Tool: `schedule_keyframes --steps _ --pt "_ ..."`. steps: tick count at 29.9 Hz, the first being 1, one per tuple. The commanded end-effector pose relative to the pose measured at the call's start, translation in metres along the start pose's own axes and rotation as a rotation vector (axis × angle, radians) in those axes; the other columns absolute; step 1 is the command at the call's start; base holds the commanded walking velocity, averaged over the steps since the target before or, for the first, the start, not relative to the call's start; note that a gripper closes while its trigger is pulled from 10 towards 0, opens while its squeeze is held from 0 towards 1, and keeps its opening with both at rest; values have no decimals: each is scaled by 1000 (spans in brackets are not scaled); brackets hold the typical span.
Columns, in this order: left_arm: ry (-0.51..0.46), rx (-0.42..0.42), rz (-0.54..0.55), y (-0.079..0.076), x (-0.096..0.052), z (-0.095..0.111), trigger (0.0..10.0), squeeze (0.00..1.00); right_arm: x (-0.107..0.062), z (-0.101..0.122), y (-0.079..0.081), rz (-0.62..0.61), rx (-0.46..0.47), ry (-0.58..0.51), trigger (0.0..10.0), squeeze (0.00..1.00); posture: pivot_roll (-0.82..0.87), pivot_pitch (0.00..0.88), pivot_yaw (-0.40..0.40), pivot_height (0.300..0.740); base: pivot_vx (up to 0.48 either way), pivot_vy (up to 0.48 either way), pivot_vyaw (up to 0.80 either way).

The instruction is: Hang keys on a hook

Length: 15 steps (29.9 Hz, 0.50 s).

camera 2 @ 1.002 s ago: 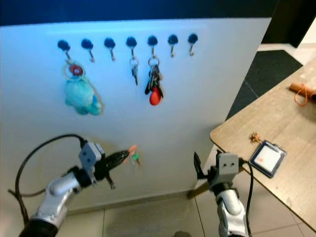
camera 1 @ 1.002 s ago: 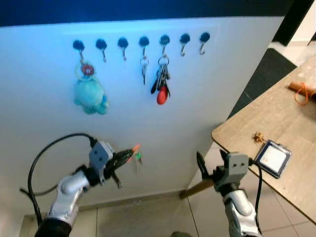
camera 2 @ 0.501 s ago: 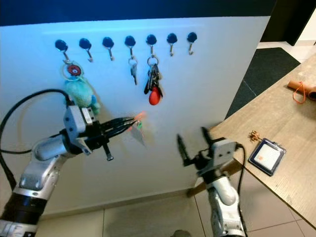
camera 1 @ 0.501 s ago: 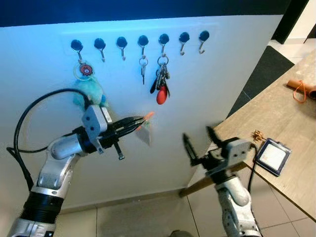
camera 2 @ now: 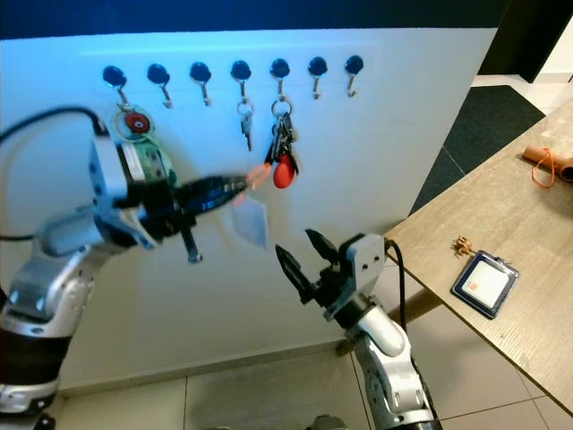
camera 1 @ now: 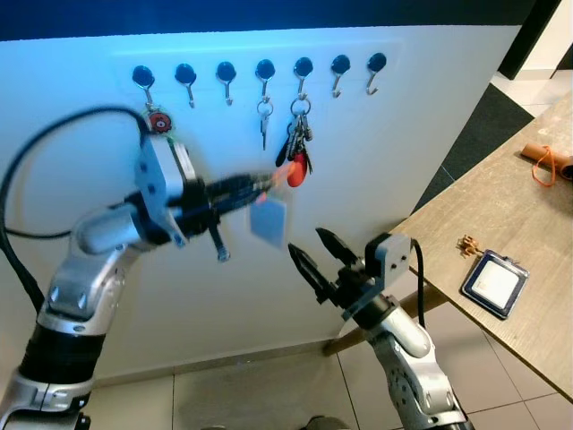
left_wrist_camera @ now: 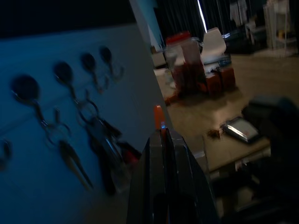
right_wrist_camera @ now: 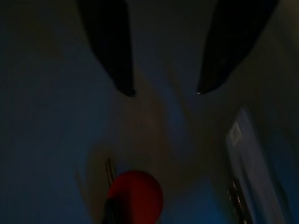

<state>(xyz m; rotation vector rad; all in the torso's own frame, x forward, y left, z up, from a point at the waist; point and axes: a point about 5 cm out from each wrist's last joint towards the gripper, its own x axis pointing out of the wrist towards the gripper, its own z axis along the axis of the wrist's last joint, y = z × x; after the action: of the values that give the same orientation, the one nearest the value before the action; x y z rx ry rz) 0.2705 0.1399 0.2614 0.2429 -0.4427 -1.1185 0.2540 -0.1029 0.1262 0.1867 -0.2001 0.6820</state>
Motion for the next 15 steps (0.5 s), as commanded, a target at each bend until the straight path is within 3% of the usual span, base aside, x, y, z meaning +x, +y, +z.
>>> schedule_keyframes --steps 1,2,3,4,9,15 --pt "10 -10 -2 2 2 6 10000 0 2 0 4 28 4 25 2667 0 34 50 -38 740 0 0 0" --pt "4 -8 0 2 4 9 10000 0 3 1 5 38 -3 32 2667 0 34 50 -38 740 0 0 0" --pt "-6 -1 16 4 8 12 10000 0 5 3 6 43 -8 41 9412 0 34 49 -38 740 0 0 0" --pt "-18 19 32 7 12 16 10000 0 7 6 6 46 -8 42 10000 0 34 49 -37 740 0 0 0" --pt "-26 37 69 15 17 22 10000 0 12 12 8 52 -7 44 10000 0 34 49 -35 740 0 0 0" --pt "-36 5 94 21 17 21 10000 0 14 15 11 60 -5 45 10000 0 32 49 -35 740 0 0 0"
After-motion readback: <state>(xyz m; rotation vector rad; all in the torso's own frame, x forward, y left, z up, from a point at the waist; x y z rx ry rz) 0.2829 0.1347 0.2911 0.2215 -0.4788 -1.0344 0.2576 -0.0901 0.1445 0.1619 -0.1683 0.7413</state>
